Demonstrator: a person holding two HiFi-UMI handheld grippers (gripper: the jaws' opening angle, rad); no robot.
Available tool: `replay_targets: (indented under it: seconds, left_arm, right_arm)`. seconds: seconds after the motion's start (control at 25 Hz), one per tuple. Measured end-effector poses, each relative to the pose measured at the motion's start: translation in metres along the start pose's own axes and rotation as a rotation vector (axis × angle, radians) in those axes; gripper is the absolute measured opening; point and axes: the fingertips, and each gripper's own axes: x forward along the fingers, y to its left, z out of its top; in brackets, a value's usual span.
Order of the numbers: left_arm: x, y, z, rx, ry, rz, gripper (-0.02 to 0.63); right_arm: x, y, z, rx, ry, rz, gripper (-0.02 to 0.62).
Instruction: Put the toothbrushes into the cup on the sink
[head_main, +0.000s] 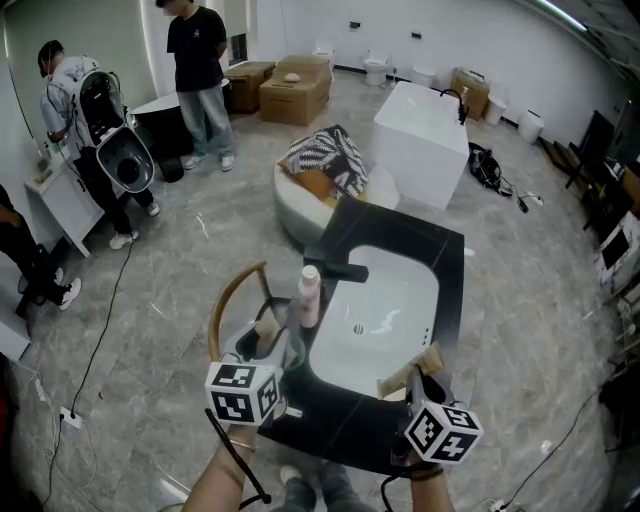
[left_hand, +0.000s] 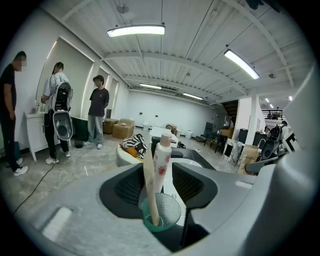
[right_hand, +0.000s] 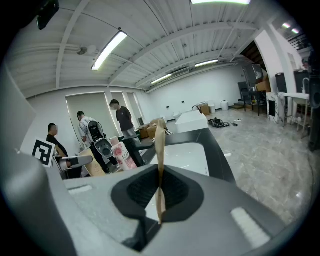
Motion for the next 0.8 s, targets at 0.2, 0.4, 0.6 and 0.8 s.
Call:
replay_targets:
  seconds: [0.2,0.4,0.6,0.8]
  left_arm:
    - [-0.008,0.007,-0.008,-0.007,0.023,0.023,0.176]
    - [-0.021,0.012,-0.014,-0.011,0.035,0.048,0.176]
    - [-0.033,0.015,-0.02,-0.026,0.042,0.053,0.178]
    - [-0.044,0.016,-0.022,-0.038,0.037,0.062,0.181]
  right_arm:
    - [0.0,0.007,-0.002,-0.006,0.005,0.02,0.008]
    - [-0.004,0.015,-0.004,-0.015,0.006,0.044,0.008]
    - [-0.008,0.023,-0.005,-0.027,0.004,0.063,0.008]
    - [-0.015,0.028,-0.006,-0.037,0.001,0.073,0.008]
